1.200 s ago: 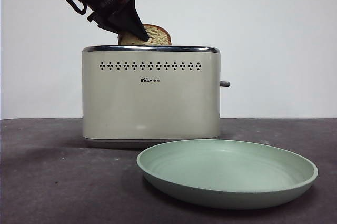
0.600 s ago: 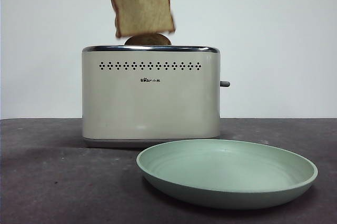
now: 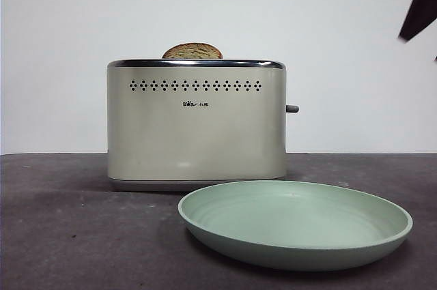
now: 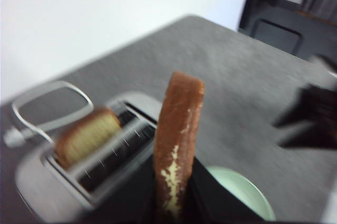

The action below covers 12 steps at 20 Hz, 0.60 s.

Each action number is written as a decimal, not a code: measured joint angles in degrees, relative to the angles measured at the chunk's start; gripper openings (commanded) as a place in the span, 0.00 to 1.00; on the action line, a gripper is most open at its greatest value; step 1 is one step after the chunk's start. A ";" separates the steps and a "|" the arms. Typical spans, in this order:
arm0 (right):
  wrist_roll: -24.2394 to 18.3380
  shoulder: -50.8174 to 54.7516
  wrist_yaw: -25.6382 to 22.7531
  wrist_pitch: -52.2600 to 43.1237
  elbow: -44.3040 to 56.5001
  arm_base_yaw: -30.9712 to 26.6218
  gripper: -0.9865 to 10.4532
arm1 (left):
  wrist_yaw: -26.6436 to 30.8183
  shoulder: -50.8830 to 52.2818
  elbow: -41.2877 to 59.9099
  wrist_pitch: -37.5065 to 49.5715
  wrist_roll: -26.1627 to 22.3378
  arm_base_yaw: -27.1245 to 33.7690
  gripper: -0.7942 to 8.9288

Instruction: Take the bread from the toaster,put the bread on the plate,put the plate on the table

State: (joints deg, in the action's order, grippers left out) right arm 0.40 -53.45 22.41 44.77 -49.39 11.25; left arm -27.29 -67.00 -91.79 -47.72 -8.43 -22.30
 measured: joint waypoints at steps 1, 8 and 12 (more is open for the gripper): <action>0.09 -1.75 0.04 -0.72 -0.04 0.04 0.37 | -0.33 0.83 0.00 -2.34 0.11 0.00 0.09; 0.52 -15.54 0.07 -5.46 -0.13 1.40 0.35 | -2.25 3.23 0.00 -15.50 0.20 0.00 0.09; 0.57 -22.77 0.09 -8.20 -0.13 2.64 0.35 | -3.61 3.02 0.00 -20.46 -0.90 0.00 0.09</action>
State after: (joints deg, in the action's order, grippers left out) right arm 0.97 -76.23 22.50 36.58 -49.52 13.89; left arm -30.89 -63.99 -91.79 -68.18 -9.32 -22.30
